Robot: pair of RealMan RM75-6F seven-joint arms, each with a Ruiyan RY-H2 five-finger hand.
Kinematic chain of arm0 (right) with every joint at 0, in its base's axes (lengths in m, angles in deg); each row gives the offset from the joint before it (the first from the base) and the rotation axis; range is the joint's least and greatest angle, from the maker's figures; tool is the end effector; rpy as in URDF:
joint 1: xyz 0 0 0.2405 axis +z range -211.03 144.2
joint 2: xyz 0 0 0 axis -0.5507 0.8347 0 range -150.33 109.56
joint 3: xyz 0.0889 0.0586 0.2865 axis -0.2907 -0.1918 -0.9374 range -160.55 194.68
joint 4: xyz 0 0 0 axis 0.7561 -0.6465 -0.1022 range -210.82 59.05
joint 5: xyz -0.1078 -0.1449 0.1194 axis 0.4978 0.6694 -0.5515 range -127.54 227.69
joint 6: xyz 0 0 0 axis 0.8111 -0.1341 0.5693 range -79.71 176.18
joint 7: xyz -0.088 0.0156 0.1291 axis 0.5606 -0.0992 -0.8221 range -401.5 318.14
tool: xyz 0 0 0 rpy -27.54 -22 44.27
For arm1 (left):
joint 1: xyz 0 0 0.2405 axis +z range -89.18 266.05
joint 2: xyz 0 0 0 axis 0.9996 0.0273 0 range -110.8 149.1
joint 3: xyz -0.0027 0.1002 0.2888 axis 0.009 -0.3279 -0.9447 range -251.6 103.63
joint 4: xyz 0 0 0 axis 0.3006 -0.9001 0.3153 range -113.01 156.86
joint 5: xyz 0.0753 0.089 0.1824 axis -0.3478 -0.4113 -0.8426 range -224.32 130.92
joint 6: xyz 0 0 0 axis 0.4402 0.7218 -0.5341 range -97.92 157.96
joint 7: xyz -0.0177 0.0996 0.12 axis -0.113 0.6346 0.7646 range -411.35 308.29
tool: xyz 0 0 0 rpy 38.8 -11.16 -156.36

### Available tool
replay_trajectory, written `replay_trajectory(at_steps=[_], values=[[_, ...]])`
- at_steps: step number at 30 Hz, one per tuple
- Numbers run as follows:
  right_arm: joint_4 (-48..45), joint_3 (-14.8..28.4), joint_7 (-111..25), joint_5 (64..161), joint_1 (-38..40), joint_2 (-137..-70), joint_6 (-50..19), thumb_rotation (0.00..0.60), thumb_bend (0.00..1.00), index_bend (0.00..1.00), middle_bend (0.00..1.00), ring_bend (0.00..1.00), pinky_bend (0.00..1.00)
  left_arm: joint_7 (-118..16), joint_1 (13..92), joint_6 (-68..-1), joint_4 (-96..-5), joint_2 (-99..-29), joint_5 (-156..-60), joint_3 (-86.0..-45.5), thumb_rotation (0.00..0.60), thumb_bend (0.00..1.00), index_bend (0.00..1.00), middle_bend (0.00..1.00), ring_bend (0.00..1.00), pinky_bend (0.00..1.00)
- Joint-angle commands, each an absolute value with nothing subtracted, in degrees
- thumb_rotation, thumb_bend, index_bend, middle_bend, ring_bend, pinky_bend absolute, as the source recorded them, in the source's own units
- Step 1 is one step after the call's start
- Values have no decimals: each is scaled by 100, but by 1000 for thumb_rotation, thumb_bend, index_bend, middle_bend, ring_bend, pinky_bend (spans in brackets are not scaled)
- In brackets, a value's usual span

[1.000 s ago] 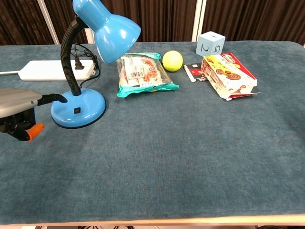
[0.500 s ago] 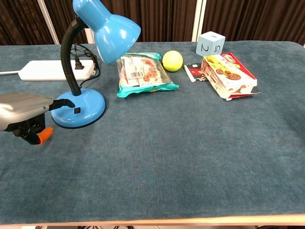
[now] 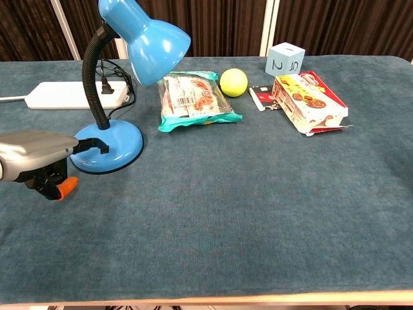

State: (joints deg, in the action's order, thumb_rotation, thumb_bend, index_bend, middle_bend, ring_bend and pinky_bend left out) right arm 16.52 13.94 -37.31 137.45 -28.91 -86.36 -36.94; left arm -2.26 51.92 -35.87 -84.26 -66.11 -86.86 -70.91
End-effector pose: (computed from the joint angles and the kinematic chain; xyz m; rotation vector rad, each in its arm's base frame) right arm -0.3524 -0.1969 0.1622 1.4143 -0.8600 0.8880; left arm -0.2215 0.2988 -0.0256 -1.8541 -1.0614 -0.4623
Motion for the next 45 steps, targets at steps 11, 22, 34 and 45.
replay_trajectory(at_steps=[11,22,34,45], values=[[1660,1394,-3736,13748,-2893,-8632,-3700,600,236,0,0,0,0,-232,5125,-3635,-8402,-6660,-8668,-7282,600,614,69,971,935,854],[1661,1392,-3759,13748,-2894,-8624,-3704,600,235,0,0,0,0,-531,5180,-3904,-8413,-6614,-9197,-7287,600,538,65,797,773,793],[1660,1400,-3731,13766,-2903,-8621,-3724,600,235,0,0,0,0,-1581,5883,-4893,-8546,-5399,-11563,-7841,600,137,0,0,0,22],[1649,1398,-3638,13772,-2907,-8645,-3742,600,236,0,0,0,0,-3286,7081,-5973,-7571,-4643,-12586,-8455,600,126,0,0,0,8]])
